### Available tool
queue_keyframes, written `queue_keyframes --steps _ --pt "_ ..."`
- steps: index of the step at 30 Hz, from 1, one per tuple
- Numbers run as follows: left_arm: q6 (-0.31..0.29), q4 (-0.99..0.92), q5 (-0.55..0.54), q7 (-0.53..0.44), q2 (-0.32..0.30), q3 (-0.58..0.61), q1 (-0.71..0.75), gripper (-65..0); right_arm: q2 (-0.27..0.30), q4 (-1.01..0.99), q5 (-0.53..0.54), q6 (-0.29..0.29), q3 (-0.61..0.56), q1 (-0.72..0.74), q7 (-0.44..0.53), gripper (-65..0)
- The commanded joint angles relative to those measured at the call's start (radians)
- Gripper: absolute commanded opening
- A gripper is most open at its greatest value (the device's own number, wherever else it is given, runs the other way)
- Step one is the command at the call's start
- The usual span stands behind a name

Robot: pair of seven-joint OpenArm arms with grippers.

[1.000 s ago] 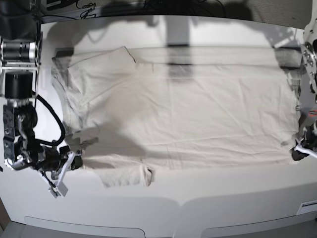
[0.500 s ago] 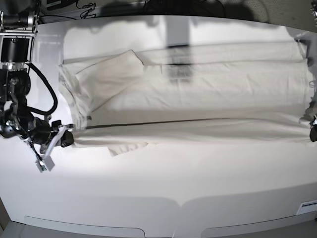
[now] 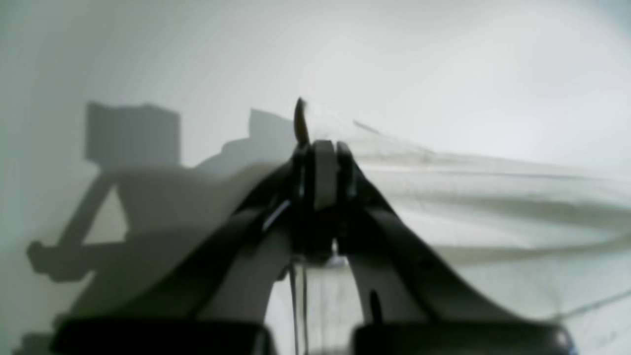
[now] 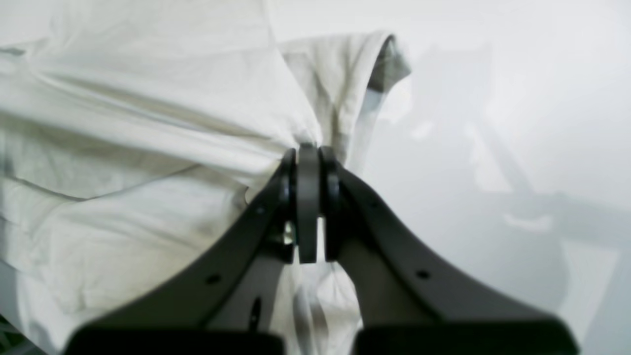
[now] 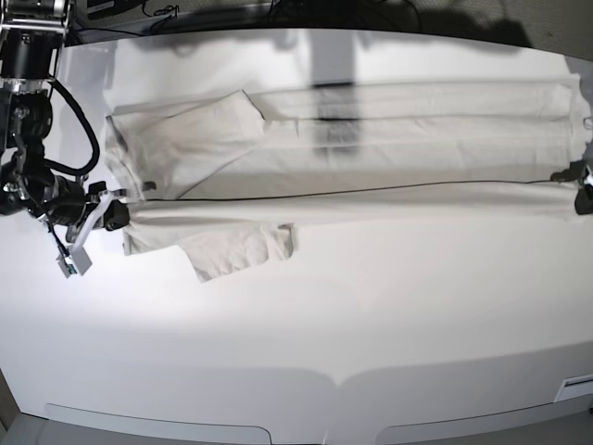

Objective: Fold the T-shirt properly
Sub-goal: 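Lift the hem with both grippers and fold it over toward the collar, then lower the folded hem and open both grippers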

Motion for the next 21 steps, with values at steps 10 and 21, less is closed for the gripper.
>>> queue_keyframes --steps 10,21 --pt "0.007 0.014 -0.002 -0.051 -0.037 -0.010 0.065 -65.0 0.017 0.018 0.002 0.000 0.011 -0.100 0.066 -65.0" --pt "0.007 0.014 0.054 -0.042 -0.037 -0.010 0.081 -65.0 0.017 0.018 0.001 -0.001 0.011 -0.157 0.093 -65.0"
